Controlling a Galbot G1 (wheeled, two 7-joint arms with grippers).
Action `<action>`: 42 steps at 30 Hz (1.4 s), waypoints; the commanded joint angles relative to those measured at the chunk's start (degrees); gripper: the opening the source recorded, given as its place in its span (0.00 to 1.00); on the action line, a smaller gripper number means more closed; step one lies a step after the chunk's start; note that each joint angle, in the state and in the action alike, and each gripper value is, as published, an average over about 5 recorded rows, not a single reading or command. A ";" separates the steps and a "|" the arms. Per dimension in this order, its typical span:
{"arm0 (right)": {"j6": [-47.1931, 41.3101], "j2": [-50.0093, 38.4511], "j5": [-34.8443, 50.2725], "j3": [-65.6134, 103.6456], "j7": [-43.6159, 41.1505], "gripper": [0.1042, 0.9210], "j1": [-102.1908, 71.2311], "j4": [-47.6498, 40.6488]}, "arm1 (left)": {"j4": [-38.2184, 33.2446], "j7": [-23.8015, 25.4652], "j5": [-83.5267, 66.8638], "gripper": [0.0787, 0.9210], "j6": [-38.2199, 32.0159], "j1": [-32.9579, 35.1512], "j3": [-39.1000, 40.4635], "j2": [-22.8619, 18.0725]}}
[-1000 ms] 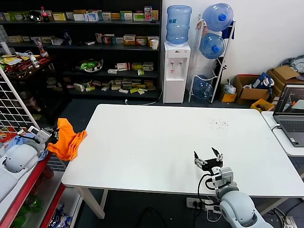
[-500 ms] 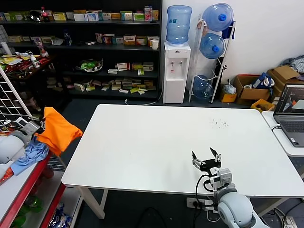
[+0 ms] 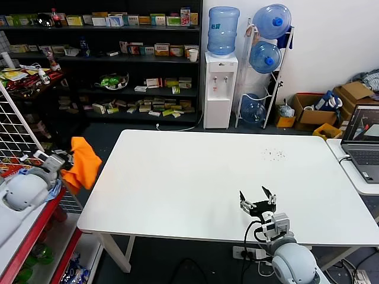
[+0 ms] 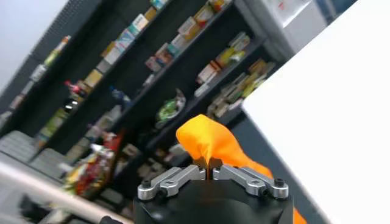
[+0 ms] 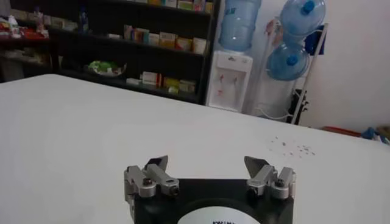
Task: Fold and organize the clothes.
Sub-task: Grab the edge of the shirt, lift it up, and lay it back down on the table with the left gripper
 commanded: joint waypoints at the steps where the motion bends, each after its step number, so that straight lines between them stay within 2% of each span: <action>1: 0.08 0.09 -0.16 0.88 0.04 0.88 -1.20 0.16 | -11.40 -7.87 -7.13 0.04 1.83 8.79 1.19 -9.60; 7: 0.01 0.12 -0.70 1.88 0.18 0.88 -2.20 0.04 | -19.26 -10.35 -8.91 0.04 2.84 11.17 2.72 -12.77; 11: -0.23 0.41 -1.08 2.03 0.35 0.88 -2.05 -0.01 | -19.47 -11.35 -8.82 0.04 3.15 10.84 5.00 -18.22; 17: 1.19 -0.21 -1.41 3.53 -0.53 0.88 -2.78 -0.27 | -12.32 -11.57 -3.64 0.04 2.70 9.44 8.32 -31.41; 30: 3.53 -1.33 -0.46 6.04 -2.31 0.88 -4.61 -0.58 | 2.79 -15.88 -2.83 0.04 -0.50 6.13 11.49 -55.95; 37: 3.48 -1.95 0.58 6.33 -2.12 0.88 -3.98 -1.12 | 11.29 -18.26 -2.37 0.05 -6.90 5.86 9.48 -65.92; 42: 3.57 -2.52 1.05 6.43 -2.02 0.88 -3.40 -1.88 | 13.91 -17.73 -2.43 0.18 -15.38 5.92 8.60 -67.31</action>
